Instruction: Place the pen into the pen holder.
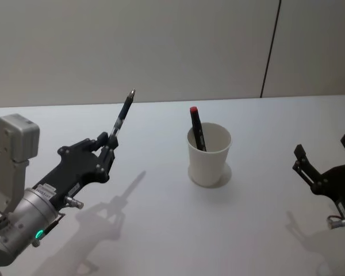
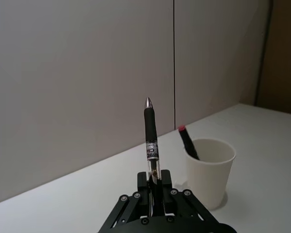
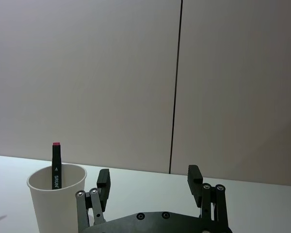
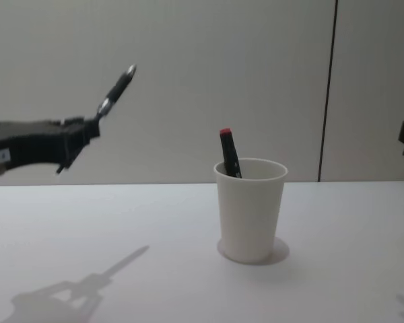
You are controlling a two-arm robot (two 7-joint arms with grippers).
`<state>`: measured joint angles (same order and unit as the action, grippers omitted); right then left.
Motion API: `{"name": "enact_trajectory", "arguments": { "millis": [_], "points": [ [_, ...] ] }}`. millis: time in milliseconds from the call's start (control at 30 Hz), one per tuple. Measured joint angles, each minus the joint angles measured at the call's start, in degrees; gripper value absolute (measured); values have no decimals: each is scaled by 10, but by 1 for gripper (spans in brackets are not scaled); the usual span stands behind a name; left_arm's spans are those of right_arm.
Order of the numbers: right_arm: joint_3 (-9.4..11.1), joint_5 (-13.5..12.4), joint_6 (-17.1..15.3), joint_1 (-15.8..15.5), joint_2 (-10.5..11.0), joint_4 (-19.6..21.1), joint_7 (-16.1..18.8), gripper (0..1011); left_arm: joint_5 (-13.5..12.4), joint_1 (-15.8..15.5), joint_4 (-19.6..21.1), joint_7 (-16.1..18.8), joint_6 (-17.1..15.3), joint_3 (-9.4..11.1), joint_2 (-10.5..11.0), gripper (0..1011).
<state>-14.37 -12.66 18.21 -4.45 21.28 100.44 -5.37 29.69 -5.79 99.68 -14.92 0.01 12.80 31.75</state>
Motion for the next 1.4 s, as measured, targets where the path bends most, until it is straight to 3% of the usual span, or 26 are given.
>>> {"name": "enact_trajectory", "arguments": {
  "millis": [267,500,567,733,1067,1400],
  "points": [
    [0,0,0,0,0,0,0,1001,18,-13,-16,-60,69,3,-14,172],
    [0,0,0,0,0,0,0,1002,29,-27,-32,-114,104,6,-24,172],
    [0,0,0,0,0,0,0,1001,34,-36,-42,-144,117,9,-30,172],
    [0,0,0,0,0,0,0,1002,39,-49,-56,-183,131,11,-37,172],
    [0,0,0,0,0,0,0,1001,40,-94,-104,-300,155,21,-59,172],
    [0,0,0,0,0,0,0,1002,15,-153,-170,-414,169,34,-86,172]
  ]
}}
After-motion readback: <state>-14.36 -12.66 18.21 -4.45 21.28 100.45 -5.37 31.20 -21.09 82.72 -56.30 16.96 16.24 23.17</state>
